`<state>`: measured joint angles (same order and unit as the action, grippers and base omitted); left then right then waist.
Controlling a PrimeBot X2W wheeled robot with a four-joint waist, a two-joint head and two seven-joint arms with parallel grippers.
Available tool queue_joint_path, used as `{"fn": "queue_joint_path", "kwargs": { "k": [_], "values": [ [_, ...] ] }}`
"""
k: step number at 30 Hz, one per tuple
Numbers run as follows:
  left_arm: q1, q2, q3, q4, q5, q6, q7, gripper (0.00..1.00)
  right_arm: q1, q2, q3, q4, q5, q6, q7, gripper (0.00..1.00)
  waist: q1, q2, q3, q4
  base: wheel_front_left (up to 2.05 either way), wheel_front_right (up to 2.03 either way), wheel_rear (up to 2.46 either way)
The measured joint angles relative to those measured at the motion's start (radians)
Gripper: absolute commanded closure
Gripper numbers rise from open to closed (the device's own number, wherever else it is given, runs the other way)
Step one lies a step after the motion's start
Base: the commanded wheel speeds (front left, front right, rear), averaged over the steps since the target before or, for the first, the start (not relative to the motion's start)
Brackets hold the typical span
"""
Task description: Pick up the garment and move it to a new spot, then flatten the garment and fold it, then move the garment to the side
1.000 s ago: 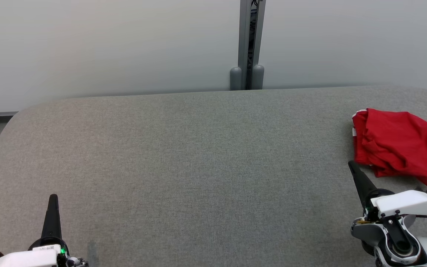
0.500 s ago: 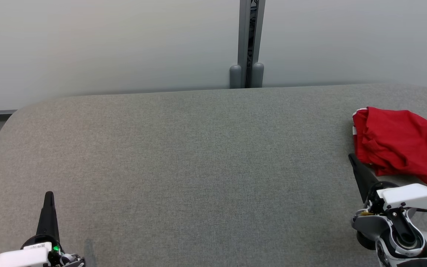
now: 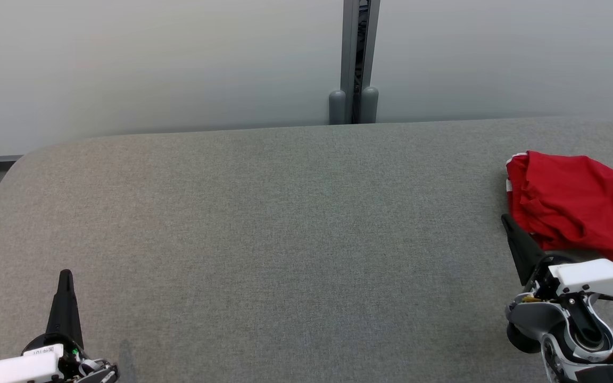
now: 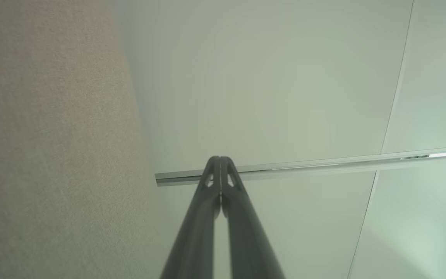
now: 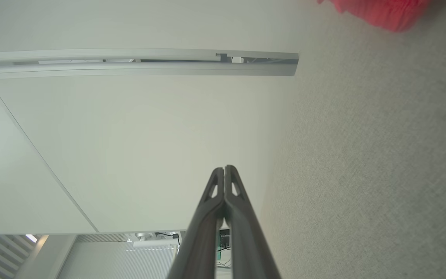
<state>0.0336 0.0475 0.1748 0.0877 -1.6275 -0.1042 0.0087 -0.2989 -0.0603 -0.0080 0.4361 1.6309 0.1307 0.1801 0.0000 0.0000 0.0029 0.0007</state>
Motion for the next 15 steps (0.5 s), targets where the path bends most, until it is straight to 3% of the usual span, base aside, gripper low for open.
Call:
{"fn": "queue_joint_path", "kwargs": {
  "k": [15],
  "values": [
    [0.000, 0.000, 0.000, 0.000, -0.001, 0.000, 0.000, 1.00, 0.000, 0.002, -0.005, 0.000, -0.001, 0.000, 0.002, 1.00, 0.0000, 0.0000, 0.000, 0.000, 0.00, 0.00, 0.00]
  ]
}}
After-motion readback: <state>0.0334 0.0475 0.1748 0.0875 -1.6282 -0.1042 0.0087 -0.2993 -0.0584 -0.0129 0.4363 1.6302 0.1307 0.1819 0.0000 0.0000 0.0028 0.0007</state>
